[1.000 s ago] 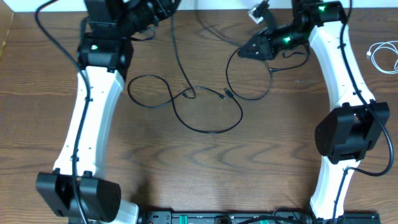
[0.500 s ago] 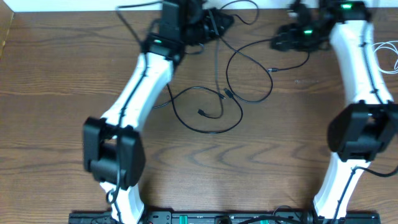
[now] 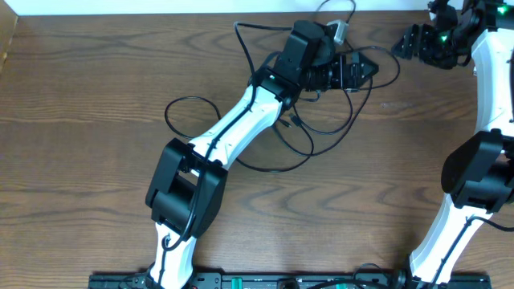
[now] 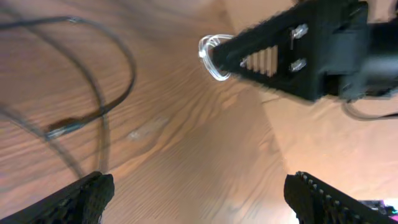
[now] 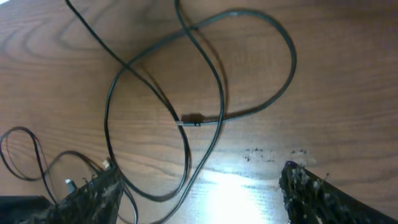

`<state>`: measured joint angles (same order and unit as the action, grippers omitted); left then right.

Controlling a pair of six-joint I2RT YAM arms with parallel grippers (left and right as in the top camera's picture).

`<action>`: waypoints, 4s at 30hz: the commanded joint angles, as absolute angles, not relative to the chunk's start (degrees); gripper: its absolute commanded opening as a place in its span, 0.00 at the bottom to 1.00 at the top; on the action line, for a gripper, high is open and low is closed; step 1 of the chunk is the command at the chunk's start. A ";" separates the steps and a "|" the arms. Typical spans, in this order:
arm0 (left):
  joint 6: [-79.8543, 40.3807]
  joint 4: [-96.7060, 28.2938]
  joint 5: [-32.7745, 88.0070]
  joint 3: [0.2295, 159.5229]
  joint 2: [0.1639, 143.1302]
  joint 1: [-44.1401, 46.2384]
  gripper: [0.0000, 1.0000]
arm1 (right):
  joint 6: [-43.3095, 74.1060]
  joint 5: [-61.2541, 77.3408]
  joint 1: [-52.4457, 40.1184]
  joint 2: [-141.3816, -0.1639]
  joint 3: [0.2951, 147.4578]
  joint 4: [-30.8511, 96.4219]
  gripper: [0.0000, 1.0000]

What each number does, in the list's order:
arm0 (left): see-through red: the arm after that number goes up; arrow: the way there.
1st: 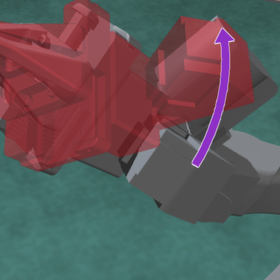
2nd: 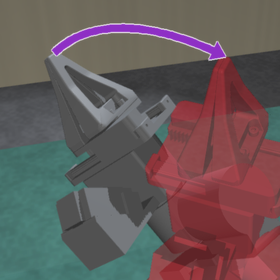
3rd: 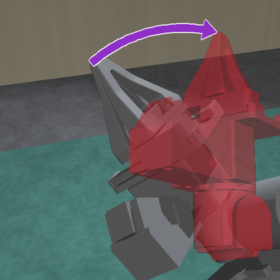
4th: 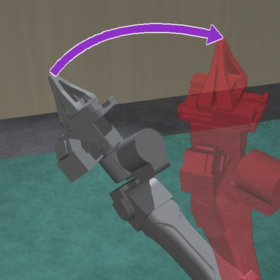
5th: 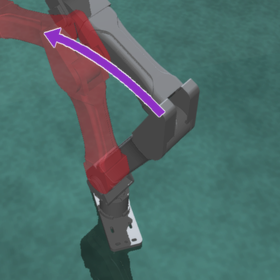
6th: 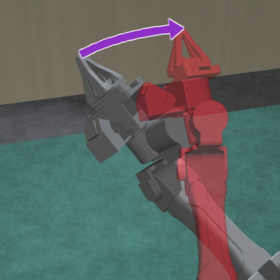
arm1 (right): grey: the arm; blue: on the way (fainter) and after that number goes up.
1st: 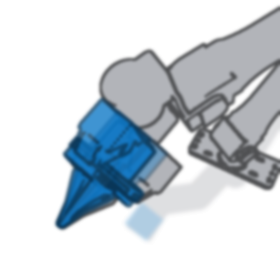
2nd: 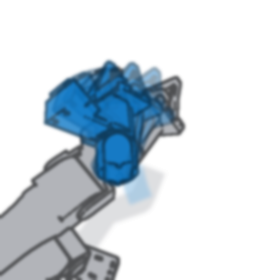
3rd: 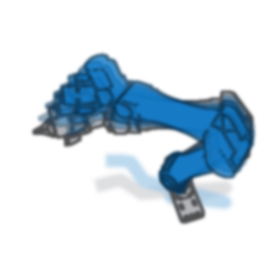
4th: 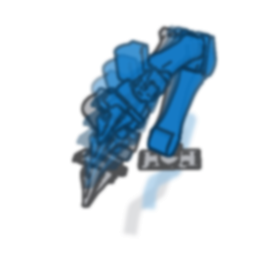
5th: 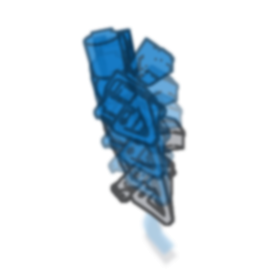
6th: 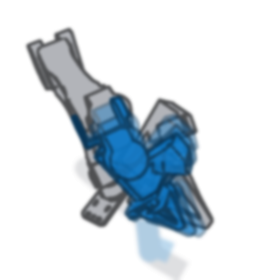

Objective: Untangle cables

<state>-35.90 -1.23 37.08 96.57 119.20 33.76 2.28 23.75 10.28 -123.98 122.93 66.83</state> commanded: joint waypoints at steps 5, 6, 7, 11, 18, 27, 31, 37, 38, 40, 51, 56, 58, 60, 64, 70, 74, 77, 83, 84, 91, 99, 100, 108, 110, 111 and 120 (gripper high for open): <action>-21.26 -18.70 28.25 97.43 106.08 30.57 0.94 | 2.90 23.90 9.91 -121.82 123.00 66.89 0.79; -20.64 -20.25 26.76 97.43 104.84 30.41 0.94 | 2.90 23.90 9.87 -121.82 123.00 67.07 0.79; -19.88 -22.79 24.64 97.43 102.56 30.06 0.94 | 2.61 23.90 9.74 -121.82 123.00 67.31 0.79; -18.72 -32.32 23.27 97.41 94.78 27.27 0.94 | 2.04 23.92 9.26 -121.82 123.00 67.53 0.80; -14.63 -47.03 22.35 97.41 88.29 23.38 0.94 | 2.04 23.90 8.62 -121.82 123.00 67.48 0.80; -14.63 -54.72 16.69 97.41 87.61 23.05 0.94 | 1.61 23.88 7.53 -121.82 123.00 67.48 0.81; -14.66 -56.07 13.87 97.41 87.61 23.05 0.94 | 1.61 23.88 7.05 -121.82 123.00 67.44 0.82; -14.66 -57.19 12.10 97.41 87.66 23.05 0.95 | 1.58 23.88 5.78 -121.82 123.00 66.78 0.83; -14.70 -57.19 11.27 97.41 87.66 23.05 0.94 | 1.52 23.86 5.63 -121.82 123.00 66.78 0.83; -14.85 -57.21 9.34 97.30 87.66 23.05 0.94 | 1.19 23.59 5.21 -121.84 123.00 66.83 0.83; -14.87 -57.17 7.86 96.75 88.20 23.05 0.95 | 1.17 21.10 2.72 -121.84 122.98 66.85 0.85; -14.87 -57.17 7.86 96.75 88.58 23.05 0.94 | 1.17 21.10 2.02 -121.84 122.98 66.87 0.85; -14.87 -57.17 7.86 96.75 88.75 23.05 0.94 | 1.17 21.08 1.69 -121.84 122.98 66.87 0.85; -14.87 -57.17 7.86 96.73 89.01 23.05 0.94 | 1.15 20.84 1.30 -121.84 122.93 66.85 0.86; -14.87 -57.17 7.86 96.71 89.56 23.05 0.95 | 0.99 18.59 0.58 -121.84 122.93 66.92 0.87; -14.87 -57.17 7.86 96.71 89.69 23.05 0.95 | 0.99 18.28 0.32 -121.84 122.93 67.00 0.88; -14.87 -57.12 7.86 96.71 89.69 23.05 0.94 | 1.02 18.31 0.25 -121.84 122.93 67.02 0.88; -14.87 -56.90 7.86 96.71 89.69 23.05 0.94 | 1.02 18.31 0.16 -121.84 122.93 67.05 0.88; -14.87 -56.84 7.86 96.71 89.69 23.05 0.94 | 1.02 18.31 -0.23 -121.84 122.93 67.05 0.88; -14.87 -56.86 7.86 96.71 89.69 23.05 0.94 | 1.02 18.31 -0.34 -121.84 122.93 67.05 0.88; -14.90 -56.82 6.48 96.71 89.71 22.70 0.95 | 1.63 18.44 -1.74 -121.97 122.87 67.05 0.88; -15.31 -55.92 4.49 96.71 89.71 14.92 0.95 | 1.91 17.32 -7.31 -123.26 122.74 66.26 0.88; -15.31 -56.16 4.49 96.71 89.71 13.72 0.95 | 2.26 16.69 -8.03 -123.66 122.74 65.82 0.88; -15.31 -56.77 5.15 96.71 89.71 7.64 0.95 | 5.37 15.79 -10.66 -126.54 122.72 62.87 0.88; -15.31 -56.77 5.13 96.71 89.71 7.27 0.95 | 5.32 15.73 -11.14 -126.91 122.72 62.54 0.88; -15.31 -56.77 5.10 96.71 89.71 7.16 0.95 | 5.32 15.62 -11.33 -127.11 122.72 62.35 0.88; -15.31 -56.77 5.10 96.71 90.15 7.14 0.95 | 7.29 15.57 -13.39 -129.60 122.72 61.47 0.87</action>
<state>-15.18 -56.60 5.63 96.57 89.17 7.49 5.76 15.79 -12.27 -127.46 122.89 61.60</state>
